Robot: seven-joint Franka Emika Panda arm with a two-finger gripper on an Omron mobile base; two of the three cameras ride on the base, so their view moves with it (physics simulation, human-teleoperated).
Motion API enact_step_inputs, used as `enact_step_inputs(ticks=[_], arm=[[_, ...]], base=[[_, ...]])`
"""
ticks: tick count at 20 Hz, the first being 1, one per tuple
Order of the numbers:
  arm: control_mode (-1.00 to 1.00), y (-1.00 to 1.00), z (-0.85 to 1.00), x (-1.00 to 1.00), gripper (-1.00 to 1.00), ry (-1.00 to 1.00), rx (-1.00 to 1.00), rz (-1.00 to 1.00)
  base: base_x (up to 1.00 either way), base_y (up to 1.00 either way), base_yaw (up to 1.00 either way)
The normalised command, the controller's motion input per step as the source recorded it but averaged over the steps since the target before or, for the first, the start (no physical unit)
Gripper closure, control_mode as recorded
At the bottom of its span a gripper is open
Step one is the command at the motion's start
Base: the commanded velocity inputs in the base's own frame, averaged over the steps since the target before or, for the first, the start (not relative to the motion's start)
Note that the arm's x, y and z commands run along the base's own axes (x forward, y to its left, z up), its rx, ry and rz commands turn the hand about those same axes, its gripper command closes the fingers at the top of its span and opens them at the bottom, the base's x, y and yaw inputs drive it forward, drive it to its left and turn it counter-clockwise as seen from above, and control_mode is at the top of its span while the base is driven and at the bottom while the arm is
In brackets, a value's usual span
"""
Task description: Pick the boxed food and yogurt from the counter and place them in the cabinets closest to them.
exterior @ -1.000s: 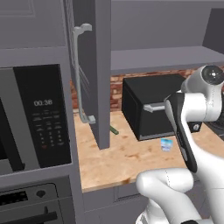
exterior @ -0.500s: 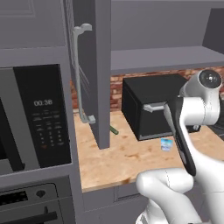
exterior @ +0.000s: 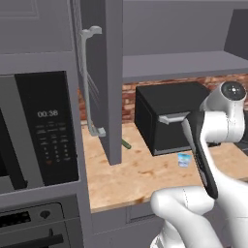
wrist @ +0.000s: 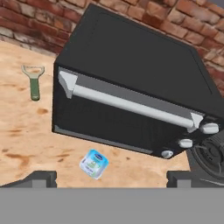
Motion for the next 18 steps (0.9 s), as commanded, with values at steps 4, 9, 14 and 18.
enact_step_inputs(ticks=[4, 9, 14, 18], arm=[[-1.0, -0.17, -0.23, -0.24, -1.0, 0.03, 0.06, -0.01], [-1.0, -0.1, -0.2, -0.3, -1.0, 0.04, 0.04, -0.03], [-1.0, -0.15, -0.28, -0.26, -1.0, 0.03, 0.04, -0.04], [-1.0, 0.0, -0.31, -0.08, -1.0, 0.07, 0.01, -0.09]], base=[[0.0, 0.0, 0.0], [0.0, 0.0, 0.0], [0.0, 0.0, 0.0], [0.0, 0.0, 0.0]])
